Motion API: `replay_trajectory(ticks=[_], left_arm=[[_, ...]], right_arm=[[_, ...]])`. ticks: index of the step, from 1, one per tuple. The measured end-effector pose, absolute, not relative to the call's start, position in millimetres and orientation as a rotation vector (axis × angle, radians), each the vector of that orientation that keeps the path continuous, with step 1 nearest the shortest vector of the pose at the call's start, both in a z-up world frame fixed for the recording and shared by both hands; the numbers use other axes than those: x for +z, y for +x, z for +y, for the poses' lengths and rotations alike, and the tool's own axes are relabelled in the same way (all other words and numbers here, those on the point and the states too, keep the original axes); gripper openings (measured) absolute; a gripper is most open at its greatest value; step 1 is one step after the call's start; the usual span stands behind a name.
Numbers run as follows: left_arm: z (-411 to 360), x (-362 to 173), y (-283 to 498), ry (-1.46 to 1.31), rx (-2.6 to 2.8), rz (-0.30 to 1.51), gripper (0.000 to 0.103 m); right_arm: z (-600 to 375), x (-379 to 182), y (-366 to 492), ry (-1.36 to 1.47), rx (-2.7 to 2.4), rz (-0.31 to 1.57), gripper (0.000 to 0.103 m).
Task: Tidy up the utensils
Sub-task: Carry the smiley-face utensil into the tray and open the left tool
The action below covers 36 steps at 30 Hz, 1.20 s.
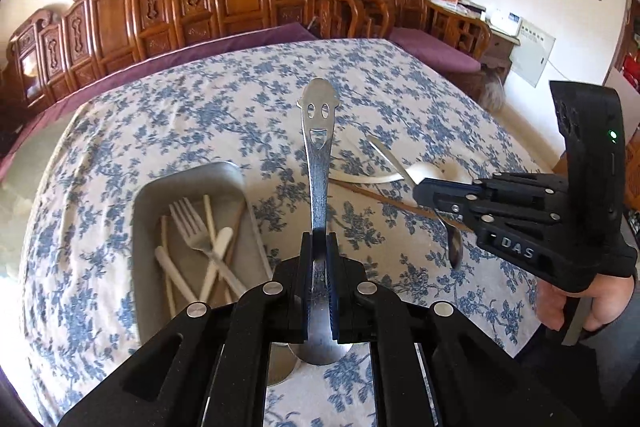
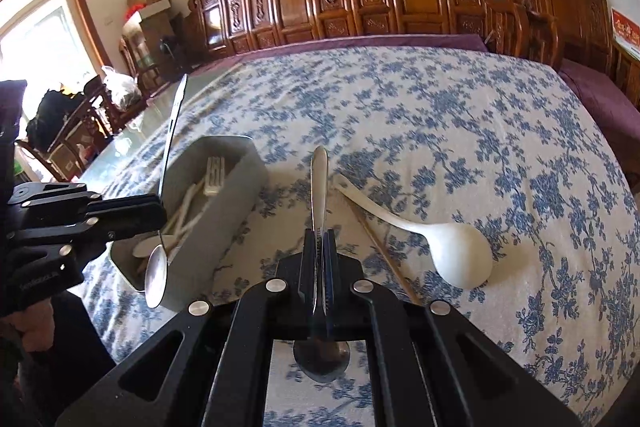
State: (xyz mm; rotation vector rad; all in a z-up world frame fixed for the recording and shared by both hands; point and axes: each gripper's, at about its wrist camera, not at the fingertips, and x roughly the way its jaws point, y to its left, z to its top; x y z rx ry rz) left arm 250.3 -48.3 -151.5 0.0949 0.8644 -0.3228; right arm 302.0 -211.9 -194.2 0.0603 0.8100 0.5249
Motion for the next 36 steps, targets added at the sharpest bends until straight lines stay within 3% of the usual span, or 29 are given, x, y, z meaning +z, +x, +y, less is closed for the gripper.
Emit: replay_trajectory(ticks=[9,16,36], left_arm=[[-7,-151,254,0.07,-0.277,0.84,0.005],[22,-186,265,0.032,-0.214,0.898,0.005],[33,-217,279,0.042,-0.154,0.967,0.006]], right_arm=[[-194,-187,298,0.037,0.559,0.792,0.005],[-183,-189,299,0.026,0.576,0.8,0.005],[-180,-195,300,0.004,0.541,0.822,0.005]])
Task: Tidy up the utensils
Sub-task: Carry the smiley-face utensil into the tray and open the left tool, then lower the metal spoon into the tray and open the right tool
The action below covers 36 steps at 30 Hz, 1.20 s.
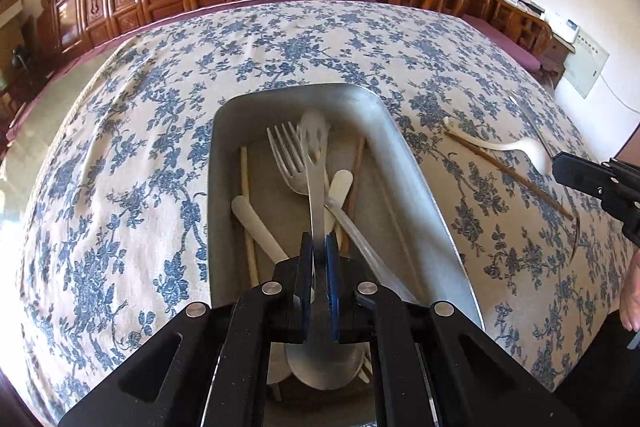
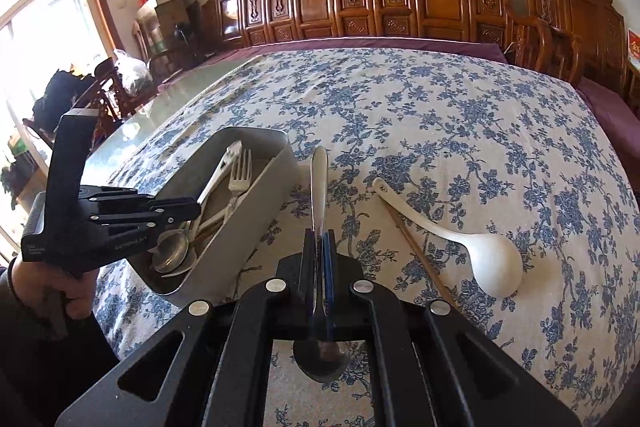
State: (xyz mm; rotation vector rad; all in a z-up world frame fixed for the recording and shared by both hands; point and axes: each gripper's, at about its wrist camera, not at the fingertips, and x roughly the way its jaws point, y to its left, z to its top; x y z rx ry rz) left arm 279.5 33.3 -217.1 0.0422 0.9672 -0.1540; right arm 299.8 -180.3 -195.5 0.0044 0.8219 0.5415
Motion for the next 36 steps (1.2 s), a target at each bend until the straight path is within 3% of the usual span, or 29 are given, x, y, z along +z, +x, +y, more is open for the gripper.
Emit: replay_trajectory(ticks=[18,36], left_arm=[[54,-188,270,0.007,-0.142,0.877,0.006],[91,-170,266,-0.036,-0.075,0.827,0.006]], right_arm=[[-154,-180,295,0.012,0.562,0.804,0.005],[-53,-174,311,0.062,0.678,0.815,0.005]])
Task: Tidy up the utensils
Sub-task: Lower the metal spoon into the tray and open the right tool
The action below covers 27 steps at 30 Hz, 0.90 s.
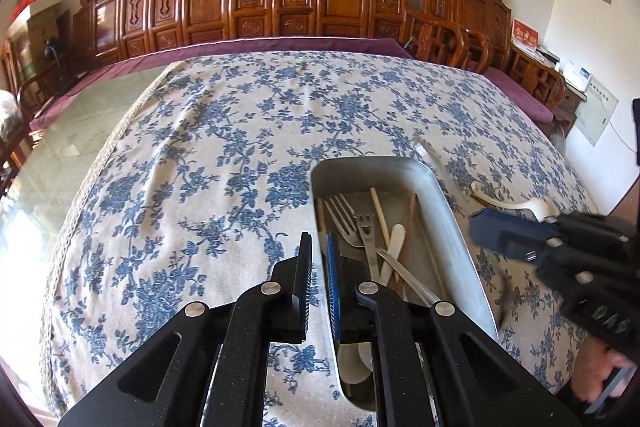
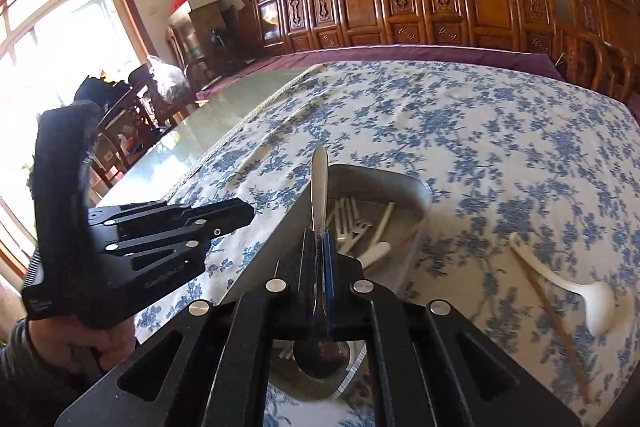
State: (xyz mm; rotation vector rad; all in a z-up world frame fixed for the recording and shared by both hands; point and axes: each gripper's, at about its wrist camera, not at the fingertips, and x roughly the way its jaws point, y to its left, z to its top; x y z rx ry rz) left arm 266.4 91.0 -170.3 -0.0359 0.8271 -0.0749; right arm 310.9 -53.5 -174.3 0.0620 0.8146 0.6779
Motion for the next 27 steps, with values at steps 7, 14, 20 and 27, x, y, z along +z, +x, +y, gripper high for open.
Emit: replay_trajectory(ticks=[7,14,20,27], left_arm=[[98,-166,263,-0.049,-0.063,0.812,0.006],[96,-168,263,-0.042,-0.066,0.818,0.006],[93,-169,264,-0.036,-0.067,0.823,0.006],[83,-170,265,-0.032,-0.082,0.829,0.006]], right_arm=[[-34,-206,316,0.011,0.648,0.864,0.005],[-36,-224,319,0.005,0.632,0.892,0.006],[-39,-226,321,0.019,0.634,0.893,0.007],[-51,-214,318,0.039,0.65,0.861,0.007]])
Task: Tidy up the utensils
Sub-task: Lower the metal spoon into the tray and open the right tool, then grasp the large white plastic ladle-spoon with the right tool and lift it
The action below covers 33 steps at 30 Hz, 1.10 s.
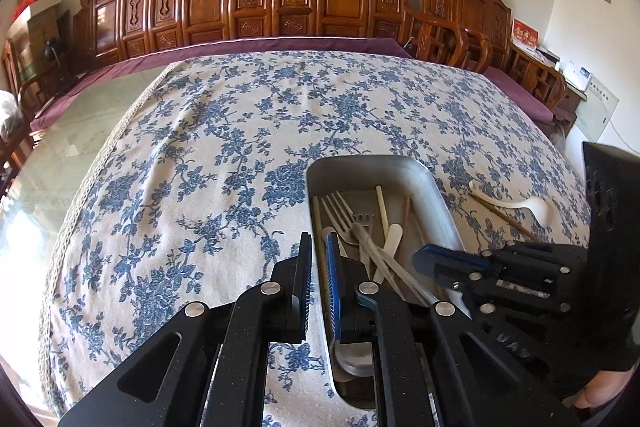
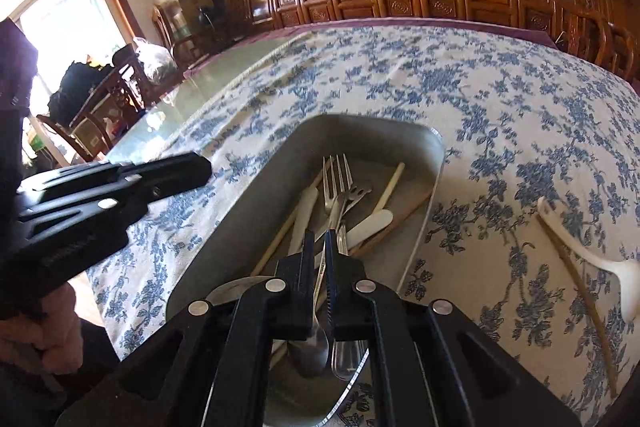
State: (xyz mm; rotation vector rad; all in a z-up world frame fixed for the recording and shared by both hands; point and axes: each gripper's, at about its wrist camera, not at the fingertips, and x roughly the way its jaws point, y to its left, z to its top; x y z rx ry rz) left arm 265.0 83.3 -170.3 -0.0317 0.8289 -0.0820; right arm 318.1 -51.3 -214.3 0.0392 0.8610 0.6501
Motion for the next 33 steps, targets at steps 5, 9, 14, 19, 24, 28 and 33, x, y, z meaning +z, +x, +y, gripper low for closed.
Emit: replay_trajectory(ticks=[5,9,14,19,24,28,33], left_arm=[[70,-168,265,-0.032,-0.109,0.822,0.006],[56,-168,266,-0.027,-0.135,0.822,0.016],[40,-169,264,-0.014,-0.162,0.822,0.024],[28,-170,263,-0.012,-0.18,0.825,0.032],[21,-174,264,-0.004,-0.184,0.834,0.043],[14,-178,263,0.001,-0.195,0.844,0.046],[2,-180,260,0.024,-0.214,0.841,0.069]], right_arm=[[-85,-189,312,0.023,0.612,0.803,0.007],[-119,-176,313,-0.005,0.54,0.776,0.007],[-169,-177,317,-0.067,0.42,0.783,0.021],[-210,-192,321,-0.144,0.316,0.799,0.045],[-241,-216,330,-0.134,0.23,0.824,0.054],[-253,-243,337,-0.129,0.208,0.886,0.056],[-256,-256,345,-0.143,0.192,0.921,0.056]])
